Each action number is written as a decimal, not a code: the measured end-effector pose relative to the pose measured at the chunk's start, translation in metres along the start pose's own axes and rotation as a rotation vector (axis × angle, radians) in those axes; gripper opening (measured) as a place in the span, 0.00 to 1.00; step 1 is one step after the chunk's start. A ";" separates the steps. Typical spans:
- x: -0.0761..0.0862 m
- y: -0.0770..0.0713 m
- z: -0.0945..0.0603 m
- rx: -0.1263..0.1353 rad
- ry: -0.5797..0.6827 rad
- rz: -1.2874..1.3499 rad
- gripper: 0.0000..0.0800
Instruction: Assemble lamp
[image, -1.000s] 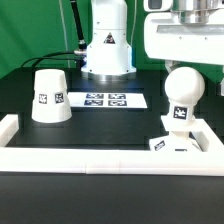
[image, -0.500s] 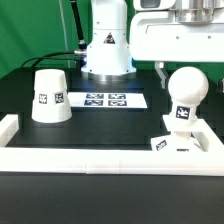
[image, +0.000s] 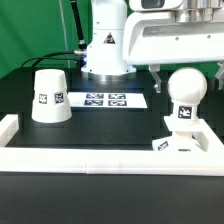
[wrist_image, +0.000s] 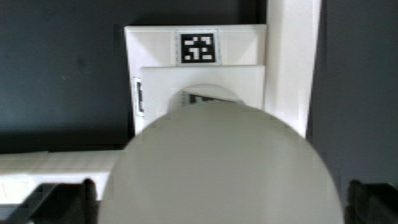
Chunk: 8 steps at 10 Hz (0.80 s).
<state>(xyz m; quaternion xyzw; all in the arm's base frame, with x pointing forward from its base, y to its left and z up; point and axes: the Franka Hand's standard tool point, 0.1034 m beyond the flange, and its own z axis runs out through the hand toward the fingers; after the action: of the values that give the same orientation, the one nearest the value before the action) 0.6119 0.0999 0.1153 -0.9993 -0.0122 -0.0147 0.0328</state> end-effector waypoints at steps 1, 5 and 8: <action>-0.001 -0.001 0.001 -0.002 0.003 -0.105 0.87; 0.000 -0.001 0.001 -0.003 0.005 -0.164 0.72; 0.000 -0.001 0.001 -0.001 0.005 -0.129 0.72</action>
Offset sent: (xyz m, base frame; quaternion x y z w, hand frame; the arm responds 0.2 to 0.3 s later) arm 0.0000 0.0000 0.0000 0.0000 0.0000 0.0000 1.0000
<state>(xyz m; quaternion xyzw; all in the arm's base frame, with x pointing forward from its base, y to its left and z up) 0.6116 0.1007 0.1143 -0.9964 -0.0763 -0.0194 0.0311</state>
